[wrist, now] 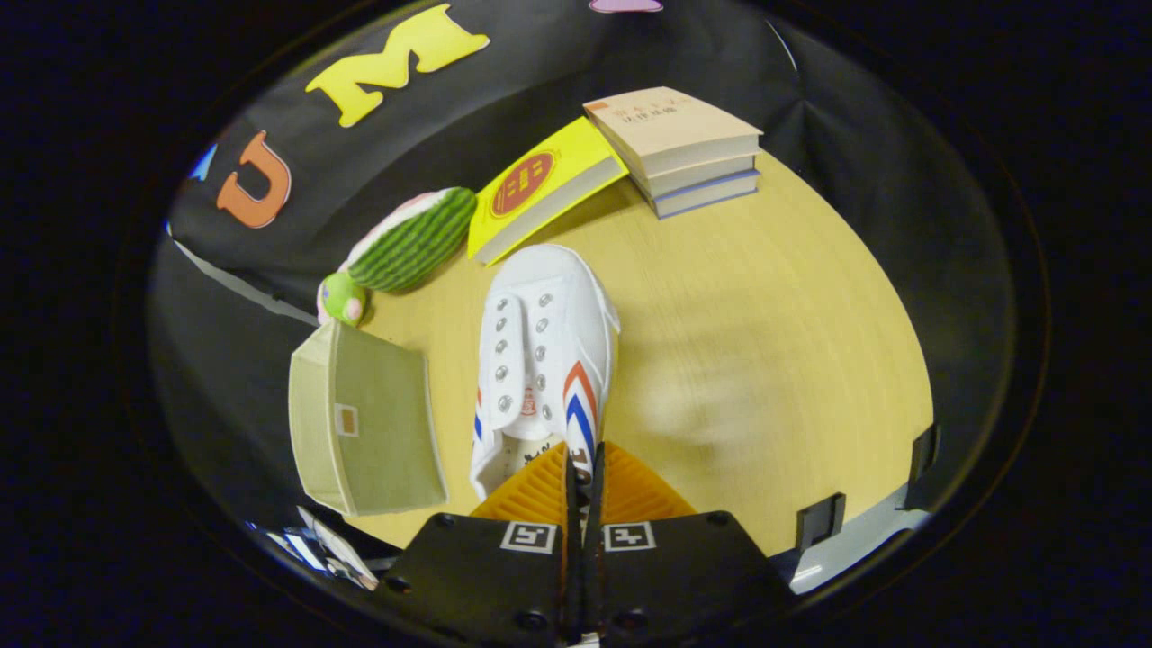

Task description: Open the storage box then place both shoes into the box .Put the left shoe in first, then the right shoe, with the right side of both shoes facing outward in a uniform manner.

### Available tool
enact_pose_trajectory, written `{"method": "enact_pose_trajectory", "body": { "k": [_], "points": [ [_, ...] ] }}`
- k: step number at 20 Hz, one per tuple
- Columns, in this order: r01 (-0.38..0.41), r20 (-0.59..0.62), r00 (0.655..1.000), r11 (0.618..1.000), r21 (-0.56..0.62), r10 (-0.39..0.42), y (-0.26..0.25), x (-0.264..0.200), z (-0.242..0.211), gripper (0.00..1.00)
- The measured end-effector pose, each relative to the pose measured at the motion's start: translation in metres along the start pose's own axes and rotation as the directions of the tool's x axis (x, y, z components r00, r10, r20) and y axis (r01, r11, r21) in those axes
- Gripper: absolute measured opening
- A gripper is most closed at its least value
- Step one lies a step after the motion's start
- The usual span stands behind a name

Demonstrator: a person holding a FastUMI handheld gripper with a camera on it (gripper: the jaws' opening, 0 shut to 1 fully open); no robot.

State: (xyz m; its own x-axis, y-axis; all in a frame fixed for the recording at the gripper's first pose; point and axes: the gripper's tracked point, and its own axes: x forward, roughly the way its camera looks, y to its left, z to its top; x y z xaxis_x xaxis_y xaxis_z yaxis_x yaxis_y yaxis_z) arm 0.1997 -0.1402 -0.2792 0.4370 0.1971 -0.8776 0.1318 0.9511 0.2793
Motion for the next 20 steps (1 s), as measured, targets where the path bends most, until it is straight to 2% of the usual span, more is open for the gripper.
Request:
{"method": "enact_pose_trajectory", "body": {
  "k": [5, 9, 14, 20],
  "points": [
    [-0.038, 0.104, 0.994, 0.999, 0.016, 0.036, 0.062, -0.057, 0.015, 0.06],
    [-0.061, 0.133, 0.989, 0.997, -0.038, 0.066, 0.118, -0.078, 0.011, 0.06],
    [-0.103, 0.093, 0.989, 0.989, -0.104, 0.113, 0.191, -0.07, -0.02, 0.06],
    [-0.187, 0.029, 0.981, 0.976, -0.116, 0.192, 0.265, -0.038, -0.058, 0.06]
  ]
}}
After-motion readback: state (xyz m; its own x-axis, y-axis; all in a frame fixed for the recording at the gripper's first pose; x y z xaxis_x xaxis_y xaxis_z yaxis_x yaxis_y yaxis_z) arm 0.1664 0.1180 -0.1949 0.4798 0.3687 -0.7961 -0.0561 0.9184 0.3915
